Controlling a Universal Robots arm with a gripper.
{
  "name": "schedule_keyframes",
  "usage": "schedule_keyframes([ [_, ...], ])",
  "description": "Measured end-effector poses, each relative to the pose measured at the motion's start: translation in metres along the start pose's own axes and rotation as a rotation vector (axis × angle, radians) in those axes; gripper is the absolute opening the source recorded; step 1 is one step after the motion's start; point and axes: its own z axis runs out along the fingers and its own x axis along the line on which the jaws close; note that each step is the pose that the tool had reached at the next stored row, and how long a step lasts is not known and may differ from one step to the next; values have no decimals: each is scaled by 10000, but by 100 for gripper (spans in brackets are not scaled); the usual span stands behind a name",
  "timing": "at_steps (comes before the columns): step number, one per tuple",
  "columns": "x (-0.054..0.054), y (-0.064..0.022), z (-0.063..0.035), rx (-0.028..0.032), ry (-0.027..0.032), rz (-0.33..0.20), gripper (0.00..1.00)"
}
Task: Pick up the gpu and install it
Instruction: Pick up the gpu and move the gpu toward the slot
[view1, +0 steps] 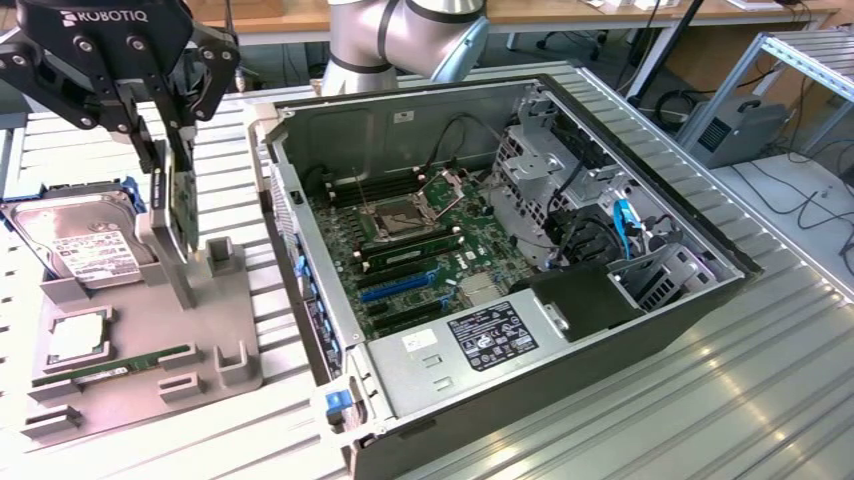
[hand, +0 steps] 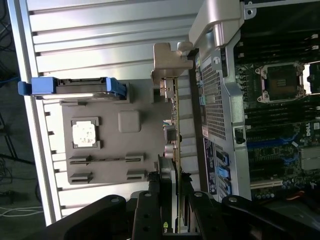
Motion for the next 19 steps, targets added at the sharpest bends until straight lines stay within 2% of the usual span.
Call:
schedule_keyframes([
  [8, -1, 0, -36, -1, 0, 0, 27],
  [19, -27, 3, -37, 0, 1, -1, 27],
])
